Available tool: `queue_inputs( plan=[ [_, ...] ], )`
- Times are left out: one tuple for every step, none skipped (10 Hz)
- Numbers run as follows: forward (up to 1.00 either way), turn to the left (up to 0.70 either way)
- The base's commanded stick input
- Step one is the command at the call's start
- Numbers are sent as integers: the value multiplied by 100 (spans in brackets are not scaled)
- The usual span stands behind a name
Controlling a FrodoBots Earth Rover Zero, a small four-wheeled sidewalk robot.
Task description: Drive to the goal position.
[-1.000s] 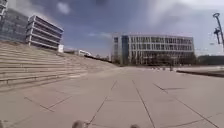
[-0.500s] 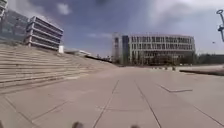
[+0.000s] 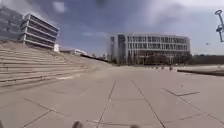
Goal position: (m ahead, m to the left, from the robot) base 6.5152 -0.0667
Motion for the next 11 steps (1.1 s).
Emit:
queue_inputs(
  plan=[
    [70,0],
    [70,0],
    [70,0],
    [70,0],
    [70,0],
    [70,0],
    [70,0],
    [70,0],
    [70,0],
    [70,0],
    [70,0]
  ],
)
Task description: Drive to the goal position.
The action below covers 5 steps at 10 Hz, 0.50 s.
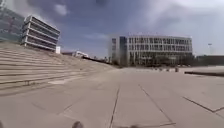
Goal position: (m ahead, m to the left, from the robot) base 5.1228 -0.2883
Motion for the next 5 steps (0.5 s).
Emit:
queue_inputs(
  plan=[
    [70,0],
    [70,0],
    [70,0],
    [70,0],
    [70,0]
  ],
)
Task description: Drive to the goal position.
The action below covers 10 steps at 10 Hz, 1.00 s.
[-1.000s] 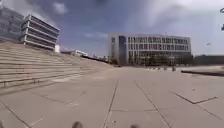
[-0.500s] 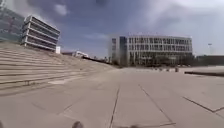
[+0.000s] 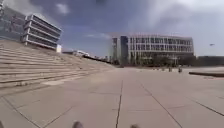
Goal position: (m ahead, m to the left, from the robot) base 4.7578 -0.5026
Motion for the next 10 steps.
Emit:
queue_inputs(
  plan=[
    [70,0],
    [70,0],
    [70,0],
    [70,0],
    [70,0],
    [70,0],
    [70,-3],
    [70,-27],
    [70,0],
    [70,0]
  ],
)
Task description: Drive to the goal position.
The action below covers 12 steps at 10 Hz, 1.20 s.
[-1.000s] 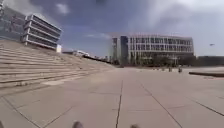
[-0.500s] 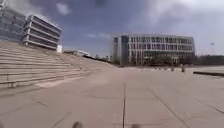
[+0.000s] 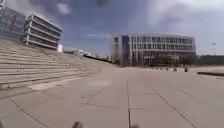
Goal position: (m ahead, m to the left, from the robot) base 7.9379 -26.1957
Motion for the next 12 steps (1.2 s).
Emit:
queue_inputs(
  plan=[
    [70,0],
    [70,0],
    [70,0],
    [70,0],
    [70,0],
    [70,0],
    [70,-31],
    [70,-35],
    [70,-35],
    [70,-6],
    [70,0],
    [70,0]
  ],
)
